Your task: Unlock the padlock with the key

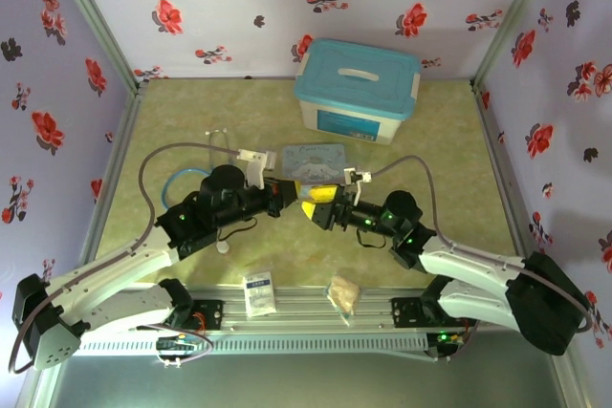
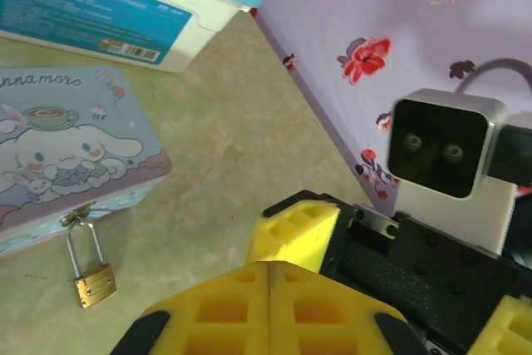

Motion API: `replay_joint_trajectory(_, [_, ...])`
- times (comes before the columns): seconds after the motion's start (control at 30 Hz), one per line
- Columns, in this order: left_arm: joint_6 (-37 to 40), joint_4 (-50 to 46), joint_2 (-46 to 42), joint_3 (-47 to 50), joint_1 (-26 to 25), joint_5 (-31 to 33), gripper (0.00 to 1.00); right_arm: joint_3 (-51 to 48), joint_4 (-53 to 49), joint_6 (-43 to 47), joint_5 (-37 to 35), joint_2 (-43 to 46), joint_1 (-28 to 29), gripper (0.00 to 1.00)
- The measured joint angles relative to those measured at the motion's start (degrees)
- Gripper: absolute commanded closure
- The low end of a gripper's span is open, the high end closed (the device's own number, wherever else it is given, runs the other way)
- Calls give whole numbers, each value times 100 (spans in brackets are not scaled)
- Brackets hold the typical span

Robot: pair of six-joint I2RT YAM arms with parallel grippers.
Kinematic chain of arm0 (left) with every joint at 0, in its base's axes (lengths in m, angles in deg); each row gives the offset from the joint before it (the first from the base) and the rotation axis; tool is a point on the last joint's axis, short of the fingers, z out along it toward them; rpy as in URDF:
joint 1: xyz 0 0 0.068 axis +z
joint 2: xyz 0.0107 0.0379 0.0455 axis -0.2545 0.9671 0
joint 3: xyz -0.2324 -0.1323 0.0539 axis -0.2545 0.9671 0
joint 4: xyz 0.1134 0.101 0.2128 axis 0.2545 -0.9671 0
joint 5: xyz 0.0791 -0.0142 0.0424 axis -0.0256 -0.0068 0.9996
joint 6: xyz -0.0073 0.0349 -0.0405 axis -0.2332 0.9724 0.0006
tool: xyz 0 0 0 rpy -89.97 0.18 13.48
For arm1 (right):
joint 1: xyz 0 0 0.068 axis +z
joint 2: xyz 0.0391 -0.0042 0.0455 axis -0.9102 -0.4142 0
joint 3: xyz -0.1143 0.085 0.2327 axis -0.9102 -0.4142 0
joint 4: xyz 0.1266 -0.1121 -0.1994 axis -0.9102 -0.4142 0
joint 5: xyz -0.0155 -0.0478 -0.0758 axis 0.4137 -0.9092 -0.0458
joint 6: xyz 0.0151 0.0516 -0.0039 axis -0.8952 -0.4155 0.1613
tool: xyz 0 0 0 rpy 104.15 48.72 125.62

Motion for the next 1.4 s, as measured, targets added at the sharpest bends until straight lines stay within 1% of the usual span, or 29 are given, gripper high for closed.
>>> replay_joint_trajectory(0.23, [103,525,-39,107,0,-295,100,0,750,-380,407,-444,0,37])
replay_joint_trajectory(0.47, [96,807,-39,197,0,-387,100,0,1499,-595,468,-726,0,53])
replay_joint_trajectory(0.63, [-35,1145,-68,337,0,-428,100,0,1954,-739,516,-1069,0,54])
replay_joint_trajectory(0.73, [-144,1311,-61,417,0,-433,100,-4,2100,-824,531,-1215,0,59])
replay_joint_trajectory(0.9, [-205,1421,-61,466,0,-444,100,-59,2253,-863,525,-1198,-9,66])
replay_joint_trajectory(1.0, [-208,1436,-61,487,0,-444,100,-98,2286,-870,514,-1187,-35,73])
replay_joint_trajectory(1.03, [-212,1453,-61,505,0,-444,100,-98,2293,-872,511,-1187,-37,77])
replay_joint_trajectory(1.1, [-232,1532,-61,566,0,-444,100,-98,2312,-879,522,-1187,-37,79])
replay_joint_trajectory(1.2, [-306,1602,-61,645,0,-446,100,-101,2323,-874,542,-1187,-37,91])
replay_joint_trajectory(1.4, [-356,1705,-61,691,0,-468,100,-131,2350,-879,529,-1180,-44,93])
